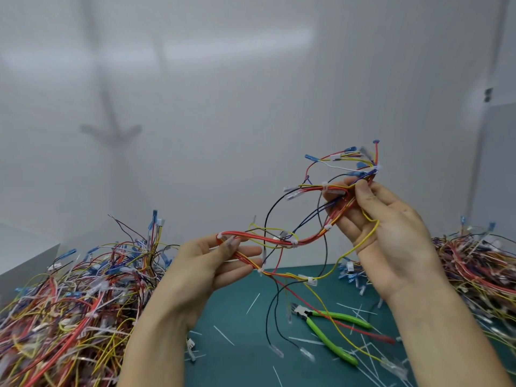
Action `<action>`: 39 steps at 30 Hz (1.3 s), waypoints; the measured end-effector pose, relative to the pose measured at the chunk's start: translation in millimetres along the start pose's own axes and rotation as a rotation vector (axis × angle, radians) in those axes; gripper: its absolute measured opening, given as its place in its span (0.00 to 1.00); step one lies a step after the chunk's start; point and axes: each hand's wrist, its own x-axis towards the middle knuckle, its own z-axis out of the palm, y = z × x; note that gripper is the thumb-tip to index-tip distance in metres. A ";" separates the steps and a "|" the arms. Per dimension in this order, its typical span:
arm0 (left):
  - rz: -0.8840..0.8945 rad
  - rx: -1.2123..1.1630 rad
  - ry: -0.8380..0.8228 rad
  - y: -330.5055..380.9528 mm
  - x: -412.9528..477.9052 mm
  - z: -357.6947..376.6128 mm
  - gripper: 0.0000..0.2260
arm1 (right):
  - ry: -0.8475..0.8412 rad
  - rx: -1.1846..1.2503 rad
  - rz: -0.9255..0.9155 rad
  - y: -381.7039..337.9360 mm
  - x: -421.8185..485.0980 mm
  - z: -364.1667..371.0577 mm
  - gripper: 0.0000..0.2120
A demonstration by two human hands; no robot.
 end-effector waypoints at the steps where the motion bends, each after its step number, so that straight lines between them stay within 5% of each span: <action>1: 0.001 -0.004 -0.011 0.3 -0.3 -0.2 0.10 | 0.003 0.004 0.001 0.3 0.1 0.1 0.09; 8: 0.002 0.105 -0.025 -6.1 3.8 -3.9 0.08 | -0.006 -0.022 -0.011 1.6 -0.1 -0.6 0.09; 14: 0.006 1.036 -0.080 -22.0 9.6 -2.5 0.28 | -0.011 -0.214 -0.091 4.7 -2.2 -0.1 0.07; 18: 0.345 0.875 0.060 -4.2 1.4 18.5 0.22 | 0.006 -0.423 -0.209 11.9 -1.9 1.9 0.08; 20: 0.461 0.698 0.004 3.6 -4.1 30.5 0.15 | -0.002 -0.538 -0.245 16.5 -1.4 2.9 0.09; 23: 0.478 0.664 -0.062 6.1 -12.0 46.7 0.16 | -0.025 -0.651 -0.275 23.2 -2.2 3.2 0.09; 30: 0.541 0.794 0.080 3.5 -15.5 59.2 0.34 | -0.030 -0.753 -0.315 26.9 -4.2 0.7 0.04; 35: 0.608 0.872 0.022 4.2 -17.2 62.4 0.23 | -0.077 -0.825 -0.335 25.9 -5.8 2.8 0.04; 39: 0.637 0.971 0.145 3.7 -16.2 60.9 0.14 | -0.130 -0.869 -0.309 25.6 -8.9 5.1 0.05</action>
